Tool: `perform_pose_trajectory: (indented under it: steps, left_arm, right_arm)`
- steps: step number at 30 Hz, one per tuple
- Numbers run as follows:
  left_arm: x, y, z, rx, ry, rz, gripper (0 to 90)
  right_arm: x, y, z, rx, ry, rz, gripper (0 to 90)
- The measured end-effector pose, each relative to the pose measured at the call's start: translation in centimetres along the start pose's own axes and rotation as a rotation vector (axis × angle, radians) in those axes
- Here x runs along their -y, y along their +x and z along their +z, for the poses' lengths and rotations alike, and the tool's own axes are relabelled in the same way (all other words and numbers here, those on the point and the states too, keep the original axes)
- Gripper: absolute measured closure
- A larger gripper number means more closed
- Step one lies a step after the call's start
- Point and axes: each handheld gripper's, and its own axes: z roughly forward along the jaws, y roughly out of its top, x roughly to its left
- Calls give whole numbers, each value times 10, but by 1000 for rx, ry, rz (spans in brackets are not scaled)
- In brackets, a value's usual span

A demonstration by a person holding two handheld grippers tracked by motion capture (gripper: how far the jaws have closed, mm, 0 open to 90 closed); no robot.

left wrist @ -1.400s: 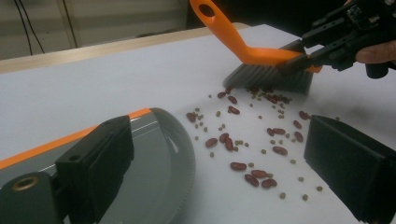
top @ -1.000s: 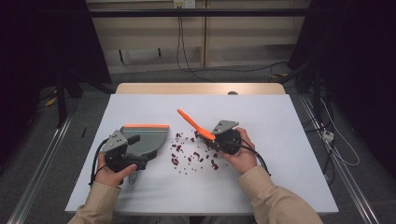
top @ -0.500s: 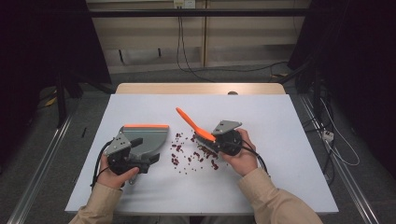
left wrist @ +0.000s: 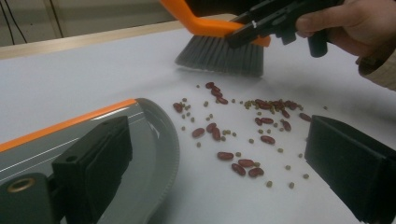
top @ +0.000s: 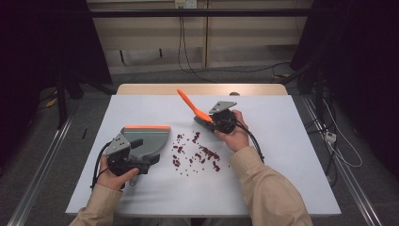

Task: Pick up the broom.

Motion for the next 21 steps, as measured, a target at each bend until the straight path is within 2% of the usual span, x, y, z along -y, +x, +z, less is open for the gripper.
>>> perform_pose_trajectory:
  steps: [3,7,13,21]
  left_arm:
    - [1,2,-1,-6,3,-5,75]
    - [1,3,-2,-14,1,-8,75]
    - [1,3,-1,-25,5,0,75]
    - [1,4,-2,-30,-1,-1,75]
  right_arm:
    - [-4,3,8,-26,10,-28,711]
    - [-6,11,7,-71,34,-74,710]
    - [-3,24,-5,-129,45,-105,710]
    - [6,43,-23,-158,39,-152,710]
